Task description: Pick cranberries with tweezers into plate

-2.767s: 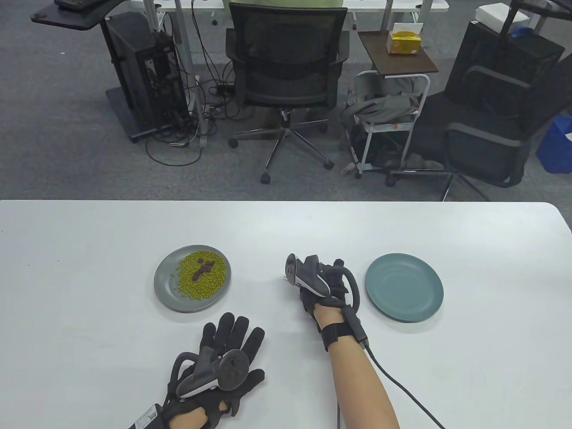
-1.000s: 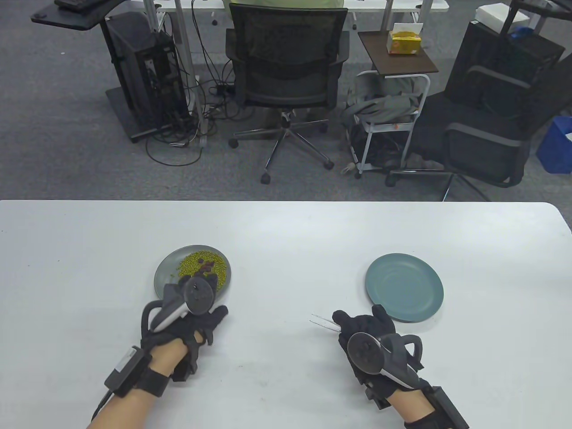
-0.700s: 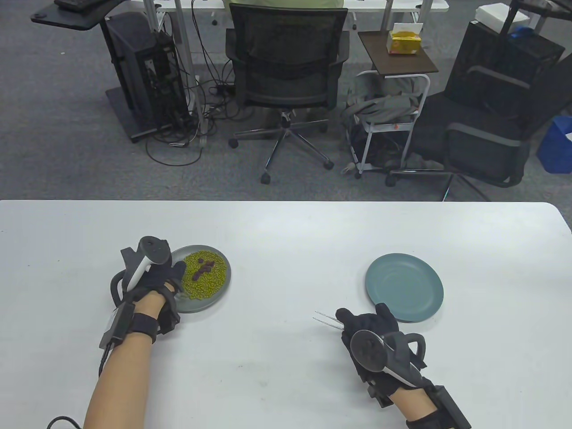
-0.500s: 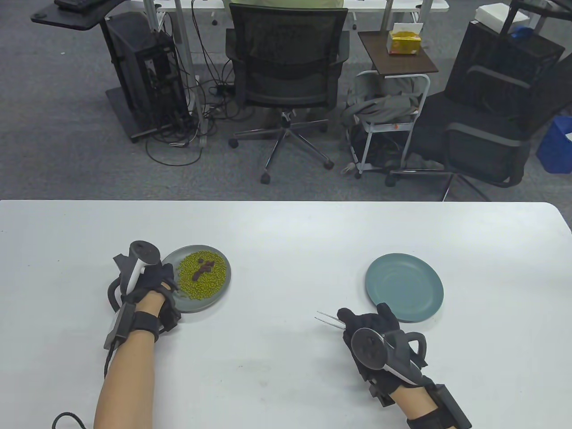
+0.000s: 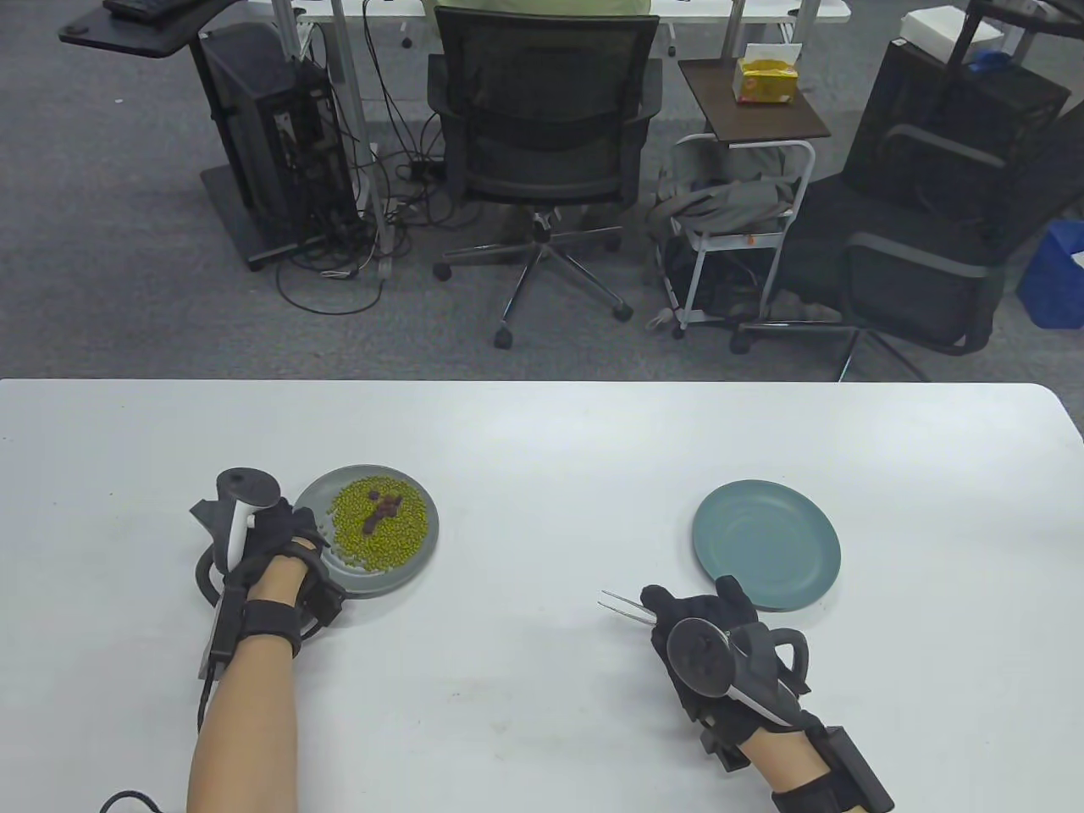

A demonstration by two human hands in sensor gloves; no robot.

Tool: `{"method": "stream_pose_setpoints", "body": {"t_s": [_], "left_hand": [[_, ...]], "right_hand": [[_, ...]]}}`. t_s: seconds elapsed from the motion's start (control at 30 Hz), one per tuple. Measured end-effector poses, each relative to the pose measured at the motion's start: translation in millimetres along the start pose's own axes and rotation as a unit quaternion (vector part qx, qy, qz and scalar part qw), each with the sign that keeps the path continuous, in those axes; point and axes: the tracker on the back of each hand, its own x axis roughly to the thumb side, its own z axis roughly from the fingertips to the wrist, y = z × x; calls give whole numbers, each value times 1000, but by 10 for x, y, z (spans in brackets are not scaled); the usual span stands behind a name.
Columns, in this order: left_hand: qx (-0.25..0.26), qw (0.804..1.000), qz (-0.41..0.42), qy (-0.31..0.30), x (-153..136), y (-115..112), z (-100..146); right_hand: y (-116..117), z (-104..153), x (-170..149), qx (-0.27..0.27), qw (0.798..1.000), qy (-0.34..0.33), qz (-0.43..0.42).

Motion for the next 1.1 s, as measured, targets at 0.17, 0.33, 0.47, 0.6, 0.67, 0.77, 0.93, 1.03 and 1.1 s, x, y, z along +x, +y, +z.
{"method": "stream_pose_setpoints", "body": {"t_s": [0.17, 0.33, 0.47, 0.6, 0.67, 0.77, 0.93, 1.03, 1.1], "left_hand": [[-96, 976, 195, 14, -291, -101, 56], [-143, 937, 311, -72, -389, -380, 328], [-237, 860, 434, -130, -267, -643, 807], [-315, 815, 450, -184, -82, -858, 1428], [-325, 809, 439, -219, -43, -935, 1635], [-310, 809, 437, -242, -86, -1078, 1831], [-322, 807, 435, -234, -164, -1201, 1848], [-329, 813, 418, -237, -171, -1234, 1840], [-337, 813, 413, -235, -166, -1259, 1843]], "right_hand": [[-37, -4, -87, -4, 1000, 20, -14], [-67, -25, -217, -12, 999, 41, -26], [-92, -39, -333, -31, 997, 65, -42], [-118, -57, -428, -40, 994, 84, -59], [-121, -53, -440, -41, 994, 86, -57], [-126, -31, -416, -46, 995, 78, -50], [-183, 18, -300, -86, 995, 41, -38], [-221, 39, -199, -103, 994, 19, -37], [-232, 63, -115, -106, 994, 3, -31]]}}
